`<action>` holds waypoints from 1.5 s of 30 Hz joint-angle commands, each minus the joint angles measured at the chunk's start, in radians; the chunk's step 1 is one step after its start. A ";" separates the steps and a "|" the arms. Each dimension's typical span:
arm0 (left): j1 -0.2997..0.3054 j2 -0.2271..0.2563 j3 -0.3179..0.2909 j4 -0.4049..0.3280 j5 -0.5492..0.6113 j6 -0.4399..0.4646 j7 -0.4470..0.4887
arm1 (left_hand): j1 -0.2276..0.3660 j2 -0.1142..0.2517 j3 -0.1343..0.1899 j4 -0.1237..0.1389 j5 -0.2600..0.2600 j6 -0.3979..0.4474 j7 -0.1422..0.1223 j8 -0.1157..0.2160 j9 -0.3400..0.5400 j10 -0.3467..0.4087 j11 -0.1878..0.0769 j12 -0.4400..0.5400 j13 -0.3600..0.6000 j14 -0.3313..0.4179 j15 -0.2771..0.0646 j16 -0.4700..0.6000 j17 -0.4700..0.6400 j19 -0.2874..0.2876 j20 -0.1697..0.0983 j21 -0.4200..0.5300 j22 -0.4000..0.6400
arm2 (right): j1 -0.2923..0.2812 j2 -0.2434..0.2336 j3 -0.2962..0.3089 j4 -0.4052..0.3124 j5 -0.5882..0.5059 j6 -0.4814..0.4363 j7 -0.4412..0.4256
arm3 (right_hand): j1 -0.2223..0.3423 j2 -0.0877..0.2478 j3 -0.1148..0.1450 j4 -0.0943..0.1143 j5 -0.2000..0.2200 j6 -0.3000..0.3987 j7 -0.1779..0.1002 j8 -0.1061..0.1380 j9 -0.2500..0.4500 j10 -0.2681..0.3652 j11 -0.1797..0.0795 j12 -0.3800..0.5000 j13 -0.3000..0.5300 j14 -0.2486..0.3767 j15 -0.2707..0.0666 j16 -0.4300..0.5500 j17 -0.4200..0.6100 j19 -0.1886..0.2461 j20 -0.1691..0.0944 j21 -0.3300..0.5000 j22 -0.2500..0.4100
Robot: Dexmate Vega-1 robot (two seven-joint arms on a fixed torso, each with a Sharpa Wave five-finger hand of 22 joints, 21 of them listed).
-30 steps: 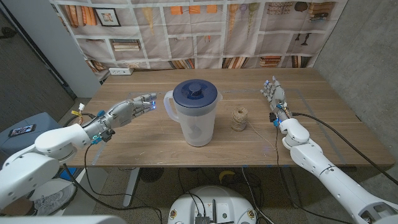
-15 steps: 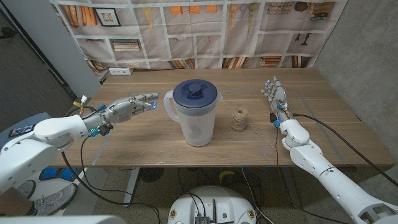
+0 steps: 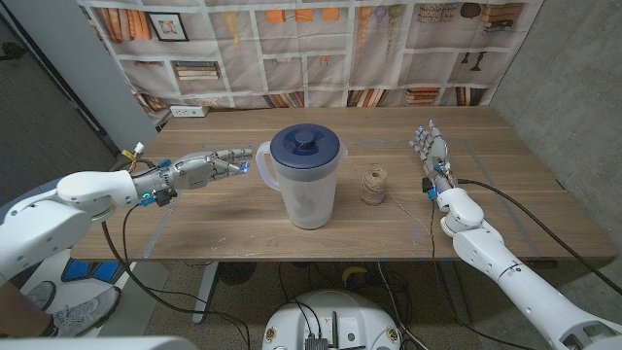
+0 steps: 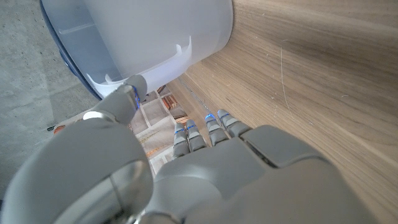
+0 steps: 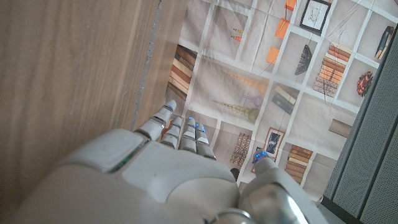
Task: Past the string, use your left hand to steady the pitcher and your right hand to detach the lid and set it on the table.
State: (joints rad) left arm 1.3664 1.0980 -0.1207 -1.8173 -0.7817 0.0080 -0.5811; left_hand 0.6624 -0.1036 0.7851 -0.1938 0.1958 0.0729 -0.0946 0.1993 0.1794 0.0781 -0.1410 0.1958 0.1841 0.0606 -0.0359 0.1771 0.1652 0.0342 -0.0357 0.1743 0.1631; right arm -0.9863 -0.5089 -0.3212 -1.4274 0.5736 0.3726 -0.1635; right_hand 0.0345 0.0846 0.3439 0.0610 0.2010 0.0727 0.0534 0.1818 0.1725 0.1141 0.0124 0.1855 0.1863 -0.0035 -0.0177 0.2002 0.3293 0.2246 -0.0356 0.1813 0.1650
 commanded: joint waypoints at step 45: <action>-0.292 0.044 0.304 0.083 -0.039 -0.065 -0.043 | 0.201 -0.054 -0.131 0.009 -0.015 0.262 -0.015 0.054 0.002 0.239 -0.052 0.042 0.000 0.259 -0.169 0.022 0.004 0.171 -0.071 0.025 0.002 | -0.032 0.009 0.027 0.011 0.019 0.039 -0.006 | -0.007 0.019 -0.002 0.013 0.011 0.005 -0.002 0.005 0.002 0.001 0.003 0.006 0.000 0.002 0.006 0.007 -0.006 0.003 0.013 0.007 0.003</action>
State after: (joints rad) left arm 1.0498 1.1289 0.1850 -1.7049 -0.8156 -0.0338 -0.6970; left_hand 0.8371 -0.1592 0.6687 -0.1848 0.1807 0.2996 -0.1054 0.2410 0.1791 0.2854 -0.1819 0.2295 0.1820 0.2896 -0.0404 0.1966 0.1651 0.1780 -0.0386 0.1900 0.1631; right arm -1.0181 -0.5044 -0.2976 -1.4239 0.5900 0.4049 -0.1719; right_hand 0.0345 0.0846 0.3412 0.0693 0.2088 0.0728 0.0534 0.1817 0.1725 0.1141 0.0125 0.1855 0.1863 0.0003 -0.0140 0.2002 0.3200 0.2212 -0.0247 0.1851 0.1649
